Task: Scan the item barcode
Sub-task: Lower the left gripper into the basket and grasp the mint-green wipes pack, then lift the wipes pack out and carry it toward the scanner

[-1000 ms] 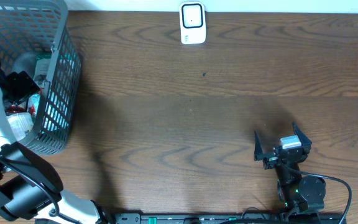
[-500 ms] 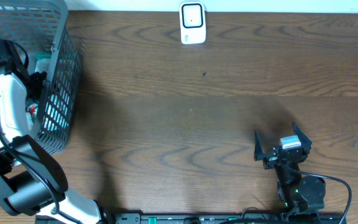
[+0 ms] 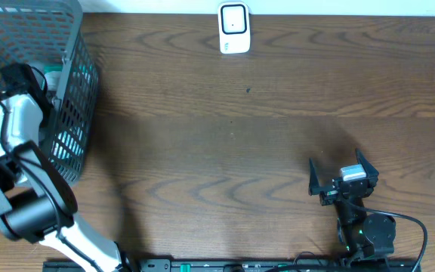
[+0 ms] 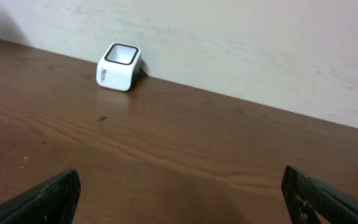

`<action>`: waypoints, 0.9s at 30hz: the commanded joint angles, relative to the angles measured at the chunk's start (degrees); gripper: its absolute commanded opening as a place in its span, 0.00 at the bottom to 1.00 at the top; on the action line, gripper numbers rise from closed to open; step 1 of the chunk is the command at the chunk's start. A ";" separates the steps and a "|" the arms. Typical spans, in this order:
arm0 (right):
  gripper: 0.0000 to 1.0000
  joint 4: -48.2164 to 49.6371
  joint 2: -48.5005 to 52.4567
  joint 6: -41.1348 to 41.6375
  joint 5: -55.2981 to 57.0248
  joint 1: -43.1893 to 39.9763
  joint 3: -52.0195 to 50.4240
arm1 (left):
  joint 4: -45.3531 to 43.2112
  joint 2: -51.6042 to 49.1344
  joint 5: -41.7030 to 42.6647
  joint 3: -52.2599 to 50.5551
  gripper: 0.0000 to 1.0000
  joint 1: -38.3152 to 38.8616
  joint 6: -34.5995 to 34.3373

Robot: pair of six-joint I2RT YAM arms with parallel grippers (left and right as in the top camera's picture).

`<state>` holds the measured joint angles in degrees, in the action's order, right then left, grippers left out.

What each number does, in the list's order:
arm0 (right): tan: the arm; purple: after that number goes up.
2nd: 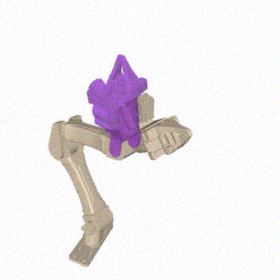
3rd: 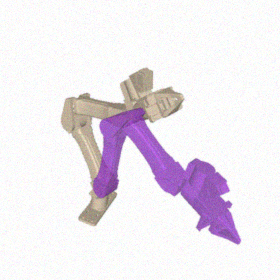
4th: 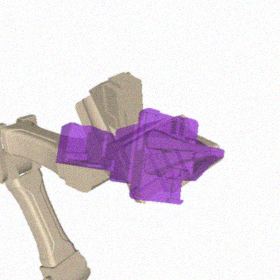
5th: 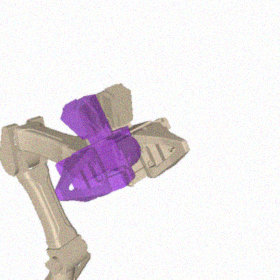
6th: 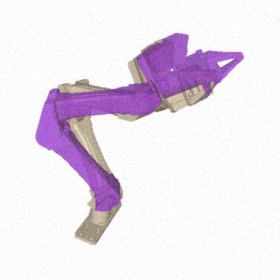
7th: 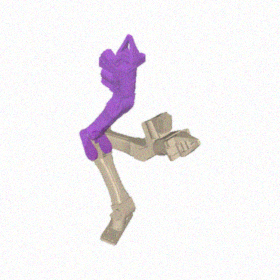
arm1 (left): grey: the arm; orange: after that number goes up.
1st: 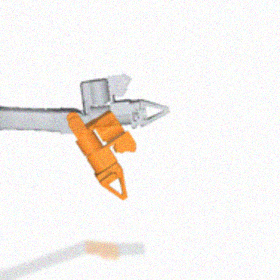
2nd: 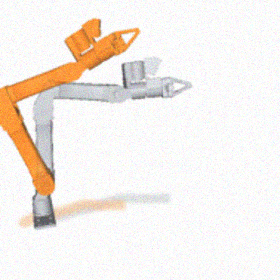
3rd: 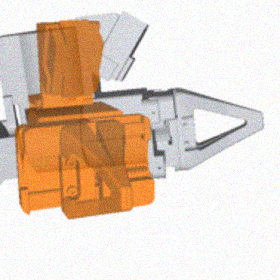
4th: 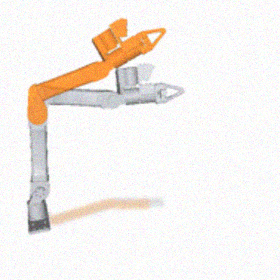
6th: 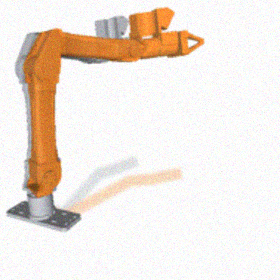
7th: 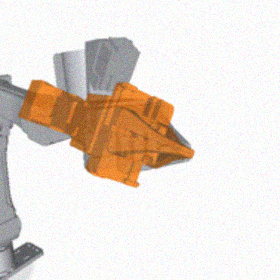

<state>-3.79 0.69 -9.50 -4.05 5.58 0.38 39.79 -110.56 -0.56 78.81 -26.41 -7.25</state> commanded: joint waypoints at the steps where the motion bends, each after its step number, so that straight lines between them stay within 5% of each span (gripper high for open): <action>1: 0.99 -0.24 -0.31 0.00 0.13 0.37 -0.07 | -0.13 -3.06 1.01 -0.90 0.81 0.37 1.66; 3: 0.99 -0.24 -0.31 0.00 0.13 0.37 -0.07 | -0.50 -2.78 1.01 -0.55 0.56 0.35 1.66; 8: 0.99 -0.24 -0.31 0.00 0.13 0.37 -0.07 | -0.44 -0.28 1.01 1.92 0.28 0.35 1.64; 27: 0.99 -0.24 -0.31 0.00 0.13 0.37 -0.07 | -6.93 28.35 -6.54 4.87 0.28 0.48 -3.43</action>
<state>-3.79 0.69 -9.50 -4.05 5.58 0.38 33.36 -86.78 -4.95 82.15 -26.13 -7.53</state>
